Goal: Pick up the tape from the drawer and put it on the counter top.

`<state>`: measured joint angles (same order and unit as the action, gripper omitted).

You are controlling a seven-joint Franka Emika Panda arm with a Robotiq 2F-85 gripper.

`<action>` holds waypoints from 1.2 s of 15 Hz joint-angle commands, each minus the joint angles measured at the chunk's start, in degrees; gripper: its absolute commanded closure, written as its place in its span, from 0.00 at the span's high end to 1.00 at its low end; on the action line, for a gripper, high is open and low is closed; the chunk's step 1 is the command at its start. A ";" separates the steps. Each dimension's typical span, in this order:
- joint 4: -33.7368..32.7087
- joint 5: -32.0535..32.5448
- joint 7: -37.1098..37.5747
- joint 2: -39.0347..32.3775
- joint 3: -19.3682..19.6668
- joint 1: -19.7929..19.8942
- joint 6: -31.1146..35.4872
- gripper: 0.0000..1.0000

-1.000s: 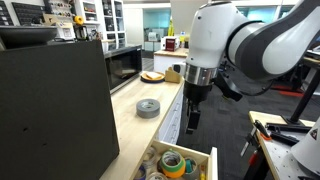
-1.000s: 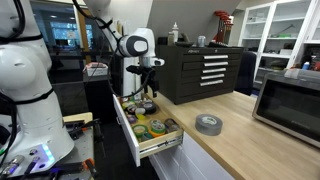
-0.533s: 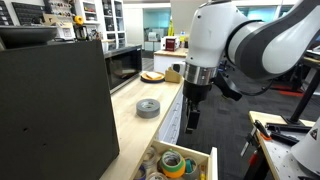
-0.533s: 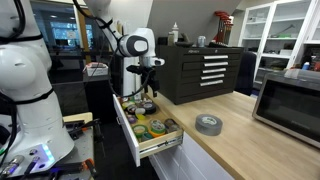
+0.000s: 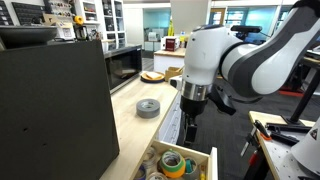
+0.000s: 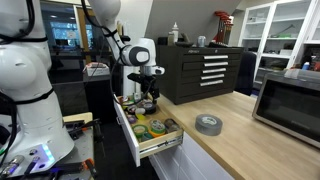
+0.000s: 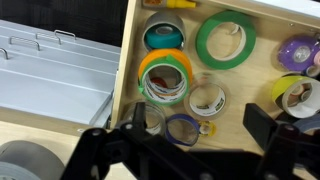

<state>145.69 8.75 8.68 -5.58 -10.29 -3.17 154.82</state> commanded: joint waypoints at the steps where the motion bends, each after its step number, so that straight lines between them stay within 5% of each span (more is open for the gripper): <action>1: -2.78 1.09 -2.66 -6.17 2.27 -1.86 4.34 1.00; 18: -13.38 -0.23 -16.08 -28.40 1.69 -2.59 10.42 1.00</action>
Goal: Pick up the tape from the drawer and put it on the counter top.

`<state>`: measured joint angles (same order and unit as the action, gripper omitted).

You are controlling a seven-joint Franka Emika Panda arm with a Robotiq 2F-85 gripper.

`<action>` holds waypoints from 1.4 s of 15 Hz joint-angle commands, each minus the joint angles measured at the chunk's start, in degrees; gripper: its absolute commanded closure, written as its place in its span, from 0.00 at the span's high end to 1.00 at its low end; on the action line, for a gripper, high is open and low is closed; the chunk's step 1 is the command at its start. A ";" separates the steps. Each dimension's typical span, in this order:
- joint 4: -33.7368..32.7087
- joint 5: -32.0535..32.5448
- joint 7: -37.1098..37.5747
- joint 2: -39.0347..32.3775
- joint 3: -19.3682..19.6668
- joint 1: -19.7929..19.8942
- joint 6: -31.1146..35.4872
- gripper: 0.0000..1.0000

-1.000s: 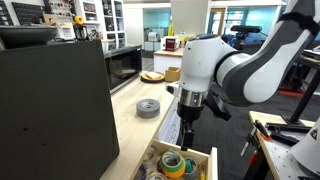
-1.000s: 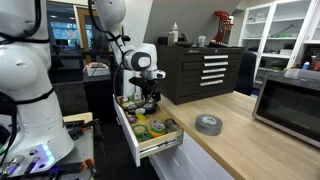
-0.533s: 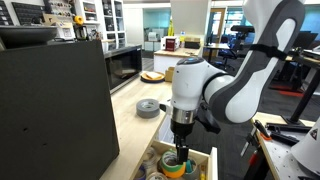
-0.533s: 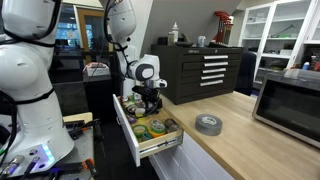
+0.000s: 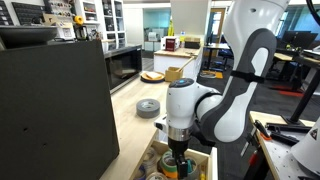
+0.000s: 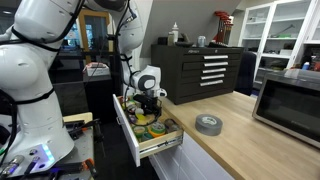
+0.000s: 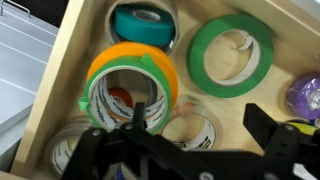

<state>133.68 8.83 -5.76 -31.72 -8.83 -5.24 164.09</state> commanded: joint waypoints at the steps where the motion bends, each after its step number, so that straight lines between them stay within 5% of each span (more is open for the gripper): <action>1: -1.56 -0.30 -1.93 -2.86 0.15 -0.40 1.09 1.00; 14: -2.09 0.06 -3.73 -5.81 1.63 0.75 1.52 1.00; 15: -2.19 0.01 -3.79 -5.76 1.73 0.91 1.53 0.75; 21: -2.17 -0.35 -3.92 -5.59 1.98 1.91 2.60 0.41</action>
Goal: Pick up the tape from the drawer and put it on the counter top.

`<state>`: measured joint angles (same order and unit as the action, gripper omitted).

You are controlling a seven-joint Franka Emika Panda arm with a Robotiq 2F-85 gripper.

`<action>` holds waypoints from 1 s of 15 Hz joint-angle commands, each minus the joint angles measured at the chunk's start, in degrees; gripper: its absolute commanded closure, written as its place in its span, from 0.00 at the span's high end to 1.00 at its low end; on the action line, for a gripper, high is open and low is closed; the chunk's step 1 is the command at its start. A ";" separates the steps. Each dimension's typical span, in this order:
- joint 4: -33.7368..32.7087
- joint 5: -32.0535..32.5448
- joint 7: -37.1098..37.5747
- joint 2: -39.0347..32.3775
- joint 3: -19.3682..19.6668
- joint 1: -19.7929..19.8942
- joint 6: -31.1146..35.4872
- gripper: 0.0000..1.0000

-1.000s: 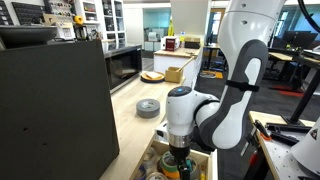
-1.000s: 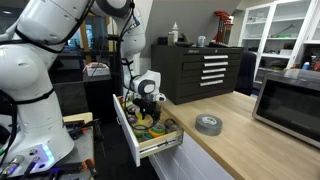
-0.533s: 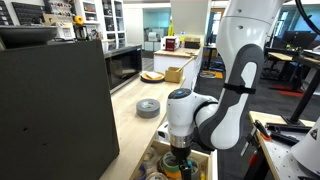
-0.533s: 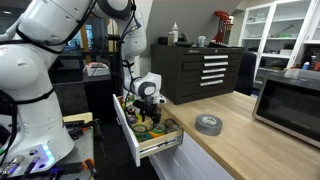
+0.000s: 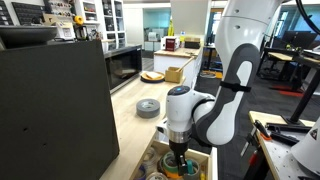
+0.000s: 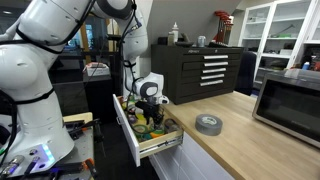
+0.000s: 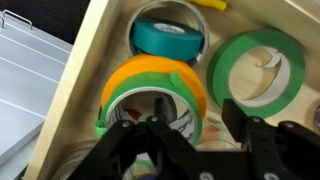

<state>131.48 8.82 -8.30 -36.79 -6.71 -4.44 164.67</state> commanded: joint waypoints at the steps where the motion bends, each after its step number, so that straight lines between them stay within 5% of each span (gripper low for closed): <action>1: 0.17 -0.39 -1.37 -0.48 -0.15 1.33 2.21 0.33; 5: 0.46 -0.49 -1.43 -0.14 -0.24 2.04 2.52 0.07; 15: 4.06 0.34 -0.64 14.33 -0.68 -0.39 -2.19 0.04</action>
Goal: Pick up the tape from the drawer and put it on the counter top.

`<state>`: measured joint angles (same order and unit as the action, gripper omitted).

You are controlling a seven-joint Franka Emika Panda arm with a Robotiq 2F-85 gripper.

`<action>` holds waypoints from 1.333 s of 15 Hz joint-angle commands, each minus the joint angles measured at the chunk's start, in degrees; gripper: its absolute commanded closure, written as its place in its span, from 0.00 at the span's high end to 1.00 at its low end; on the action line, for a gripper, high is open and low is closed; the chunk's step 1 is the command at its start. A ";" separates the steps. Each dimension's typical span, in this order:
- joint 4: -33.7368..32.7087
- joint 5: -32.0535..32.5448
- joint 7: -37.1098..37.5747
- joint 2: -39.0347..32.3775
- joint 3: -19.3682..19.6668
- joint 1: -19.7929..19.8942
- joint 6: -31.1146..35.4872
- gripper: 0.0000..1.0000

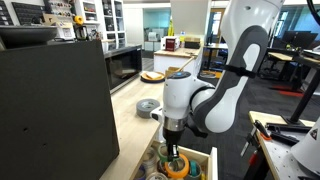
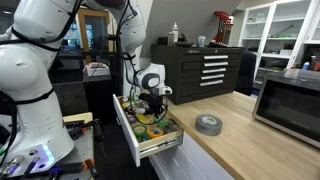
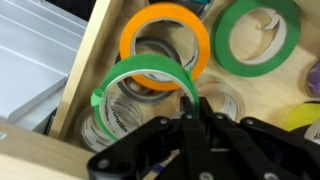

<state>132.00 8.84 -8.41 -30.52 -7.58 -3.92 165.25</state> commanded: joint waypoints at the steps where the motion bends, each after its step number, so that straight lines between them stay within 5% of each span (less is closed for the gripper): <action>1: 3.57 0.42 -0.51 9.90 0.28 -1.20 -3.61 0.04; 8: -1.12 1.18 -1.01 12.77 1.29 -1.47 -6.17 0.04; 20: -17.22 2.66 -2.11 -2.18 4.38 -0.93 -5.62 0.05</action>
<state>119.61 11.12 -9.16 -28.59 -3.38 -4.99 160.86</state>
